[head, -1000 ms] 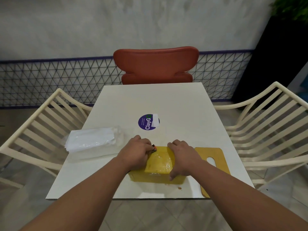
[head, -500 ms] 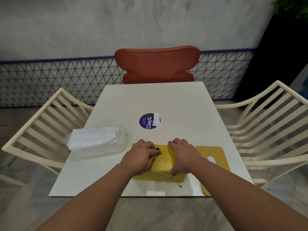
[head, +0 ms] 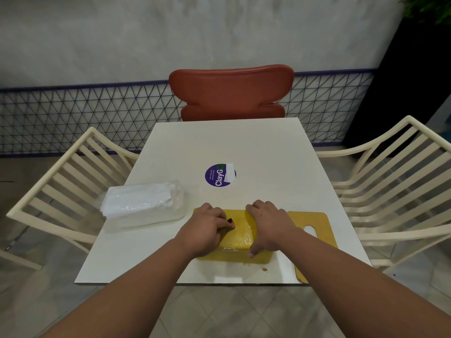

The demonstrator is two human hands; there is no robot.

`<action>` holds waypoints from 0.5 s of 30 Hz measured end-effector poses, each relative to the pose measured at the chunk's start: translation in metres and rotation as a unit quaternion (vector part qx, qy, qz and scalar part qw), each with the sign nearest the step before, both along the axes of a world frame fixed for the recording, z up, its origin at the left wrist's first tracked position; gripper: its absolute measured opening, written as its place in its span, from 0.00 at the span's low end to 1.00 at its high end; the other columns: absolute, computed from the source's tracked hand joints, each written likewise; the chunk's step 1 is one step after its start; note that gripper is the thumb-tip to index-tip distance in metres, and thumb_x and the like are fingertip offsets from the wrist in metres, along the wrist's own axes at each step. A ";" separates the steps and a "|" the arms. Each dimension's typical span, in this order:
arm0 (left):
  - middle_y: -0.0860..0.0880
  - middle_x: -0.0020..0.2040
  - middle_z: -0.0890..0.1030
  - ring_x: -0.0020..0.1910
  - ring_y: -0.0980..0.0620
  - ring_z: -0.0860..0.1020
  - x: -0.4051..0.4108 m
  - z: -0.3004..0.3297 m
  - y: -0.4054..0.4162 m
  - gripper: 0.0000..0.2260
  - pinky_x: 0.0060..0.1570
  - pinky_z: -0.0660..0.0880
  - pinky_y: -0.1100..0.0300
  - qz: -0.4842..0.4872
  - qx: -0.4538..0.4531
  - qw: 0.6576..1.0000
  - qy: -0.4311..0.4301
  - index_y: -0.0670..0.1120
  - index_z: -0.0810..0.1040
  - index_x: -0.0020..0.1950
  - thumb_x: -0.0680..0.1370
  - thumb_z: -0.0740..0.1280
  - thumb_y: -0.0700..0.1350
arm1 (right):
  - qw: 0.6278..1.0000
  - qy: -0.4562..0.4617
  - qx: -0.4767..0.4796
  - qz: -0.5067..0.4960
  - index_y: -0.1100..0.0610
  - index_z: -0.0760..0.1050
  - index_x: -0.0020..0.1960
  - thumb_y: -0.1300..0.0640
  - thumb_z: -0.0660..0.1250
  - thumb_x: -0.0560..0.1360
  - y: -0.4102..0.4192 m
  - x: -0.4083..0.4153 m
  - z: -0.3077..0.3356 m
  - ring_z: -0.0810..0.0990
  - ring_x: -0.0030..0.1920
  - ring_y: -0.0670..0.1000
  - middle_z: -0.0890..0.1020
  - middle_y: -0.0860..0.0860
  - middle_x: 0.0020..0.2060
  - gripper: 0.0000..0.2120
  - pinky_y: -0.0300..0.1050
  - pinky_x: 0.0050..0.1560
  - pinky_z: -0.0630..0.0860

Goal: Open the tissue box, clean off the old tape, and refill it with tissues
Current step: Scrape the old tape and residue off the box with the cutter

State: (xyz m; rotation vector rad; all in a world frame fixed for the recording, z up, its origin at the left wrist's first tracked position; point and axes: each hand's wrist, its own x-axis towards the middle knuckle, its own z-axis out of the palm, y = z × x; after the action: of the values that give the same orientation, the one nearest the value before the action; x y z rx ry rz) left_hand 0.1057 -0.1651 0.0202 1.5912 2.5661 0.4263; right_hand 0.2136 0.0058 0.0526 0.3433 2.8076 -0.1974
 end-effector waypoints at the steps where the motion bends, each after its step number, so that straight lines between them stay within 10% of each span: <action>1: 0.57 0.53 0.78 0.50 0.52 0.68 0.002 -0.001 -0.002 0.16 0.48 0.73 0.53 -0.021 -0.006 1.000 0.001 0.58 0.81 0.58 0.79 0.55 0.54 | 1.000 0.001 0.000 0.001 0.51 0.56 0.76 0.36 0.79 0.57 0.000 0.000 0.000 0.65 0.68 0.53 0.64 0.49 0.70 0.55 0.53 0.62 0.71; 15: 0.49 0.52 0.77 0.46 0.49 0.73 0.020 -0.012 -0.054 0.18 0.49 0.68 0.63 0.009 0.057 0.998 0.040 0.47 0.78 0.64 0.81 0.56 0.53 | 1.000 0.004 -0.011 0.013 0.51 0.55 0.77 0.35 0.79 0.58 0.004 0.000 -0.001 0.64 0.70 0.53 0.63 0.48 0.71 0.56 0.54 0.64 0.70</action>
State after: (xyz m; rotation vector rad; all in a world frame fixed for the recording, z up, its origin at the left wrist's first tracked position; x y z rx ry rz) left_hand 0.1257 -0.2194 0.0078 1.6557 2.6609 0.5314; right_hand 0.2138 0.0095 0.0511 0.3022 2.8134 -0.2254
